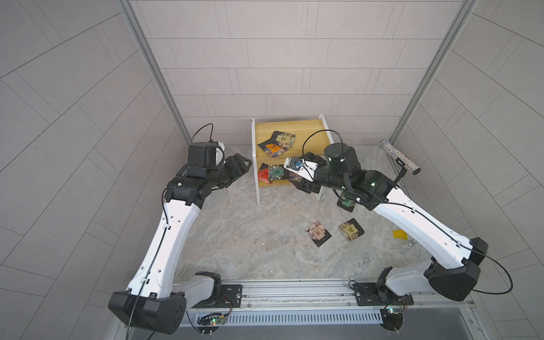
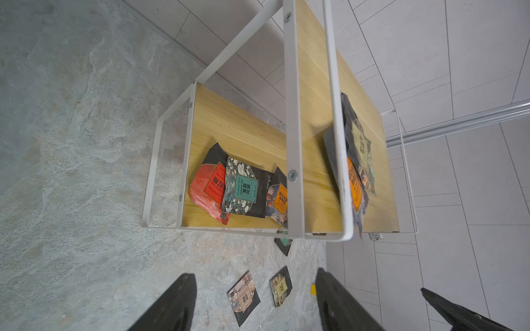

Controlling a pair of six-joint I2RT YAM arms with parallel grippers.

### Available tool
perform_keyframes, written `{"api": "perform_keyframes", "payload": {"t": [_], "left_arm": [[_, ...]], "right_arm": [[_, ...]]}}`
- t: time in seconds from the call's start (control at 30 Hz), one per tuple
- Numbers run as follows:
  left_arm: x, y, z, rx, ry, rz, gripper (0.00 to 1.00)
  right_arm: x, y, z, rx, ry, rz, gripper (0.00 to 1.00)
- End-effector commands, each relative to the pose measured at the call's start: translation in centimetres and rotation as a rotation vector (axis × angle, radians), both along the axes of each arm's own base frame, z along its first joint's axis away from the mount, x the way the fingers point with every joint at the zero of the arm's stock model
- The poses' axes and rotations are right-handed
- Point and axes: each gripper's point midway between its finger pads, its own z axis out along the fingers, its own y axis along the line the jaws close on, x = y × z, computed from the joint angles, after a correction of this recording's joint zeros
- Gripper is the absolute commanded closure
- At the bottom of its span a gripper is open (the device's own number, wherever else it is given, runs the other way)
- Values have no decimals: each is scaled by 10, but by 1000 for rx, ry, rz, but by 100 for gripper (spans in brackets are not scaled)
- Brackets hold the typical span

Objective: Remove the tea bags from the shelf
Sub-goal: Pick up the tea bag from the shelf.

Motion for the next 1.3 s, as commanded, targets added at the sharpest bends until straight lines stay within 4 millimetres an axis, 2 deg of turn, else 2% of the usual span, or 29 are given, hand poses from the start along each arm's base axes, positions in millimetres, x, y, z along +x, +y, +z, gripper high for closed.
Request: {"api": "perform_keyframes", "payload": {"t": [0.0, 0.4, 0.83, 1.0, 1.27], "left_arm": [[9, 1, 21, -12, -56, 6, 27], [24, -3, 15, -16, -35, -2, 27], [29, -3, 10, -20, -21, -16, 28], [30, -2, 8, -22, -15, -15, 28], [29, 1, 6, -29, -14, -8, 28]], "right_arm": [[12, 14, 21, 14, -89, 45, 26], [56, 47, 3, -38, -83, 58, 26], [87, 58, -19, -79, -93, 0, 28], [89, 59, -28, -93, -77, -9, 34], [89, 48, -32, -121, -85, -45, 55]]}}
